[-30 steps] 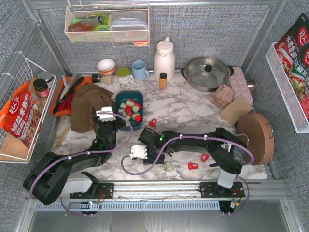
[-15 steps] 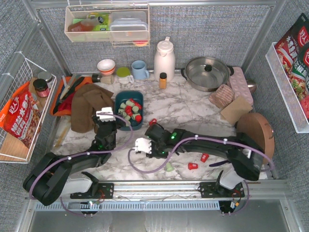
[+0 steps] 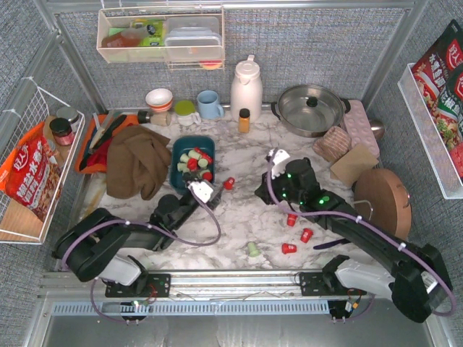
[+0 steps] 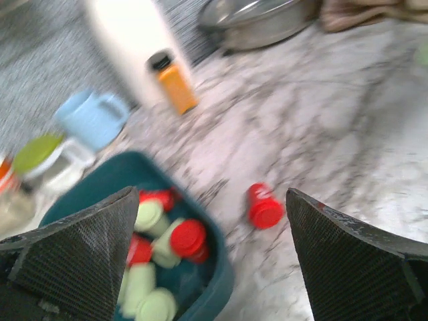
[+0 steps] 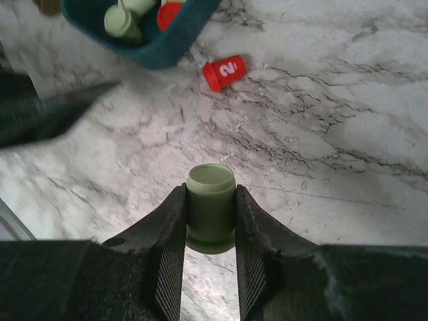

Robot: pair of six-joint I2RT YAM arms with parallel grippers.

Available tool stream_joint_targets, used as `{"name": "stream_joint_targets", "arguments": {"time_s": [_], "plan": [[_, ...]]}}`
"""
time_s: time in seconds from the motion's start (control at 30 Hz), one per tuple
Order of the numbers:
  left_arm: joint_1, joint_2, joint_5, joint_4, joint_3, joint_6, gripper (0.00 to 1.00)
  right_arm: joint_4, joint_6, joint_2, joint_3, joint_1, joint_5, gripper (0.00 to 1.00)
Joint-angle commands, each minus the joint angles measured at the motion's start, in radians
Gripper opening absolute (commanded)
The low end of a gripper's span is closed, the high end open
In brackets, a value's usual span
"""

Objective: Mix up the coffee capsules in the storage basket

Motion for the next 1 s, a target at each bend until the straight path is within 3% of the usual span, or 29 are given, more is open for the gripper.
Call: {"name": "stream_joint_targets", "arguments": {"time_s": [0.0, 0.2, 0.4, 0.7, 0.97], "plan": [[-0.060, 0.073, 0.245, 0.131, 0.052, 0.174, 0.99, 0.158, 0.283, -0.050, -0.044, -0.046, -0.013, 0.10], [-0.100, 0.181, 0.409, 0.260, 0.103, 0.202, 0.99, 0.379, 0.417, -0.032, -0.106, -0.060, -0.174, 0.10], [-0.112, 0.238, 0.528, 0.319, 0.135, 0.171, 0.99, 0.503, 0.444, 0.007, -0.126, -0.060, -0.276, 0.10], [-0.120, 0.250, 0.562, 0.320, 0.157, 0.138, 0.99, 0.528, 0.389, 0.010, -0.134, -0.051, -0.345, 0.10], [-0.123, 0.242, 0.592, 0.323, 0.168, 0.123, 0.70, 0.482, 0.336, 0.005, -0.119, -0.033, -0.378, 0.11]]}}
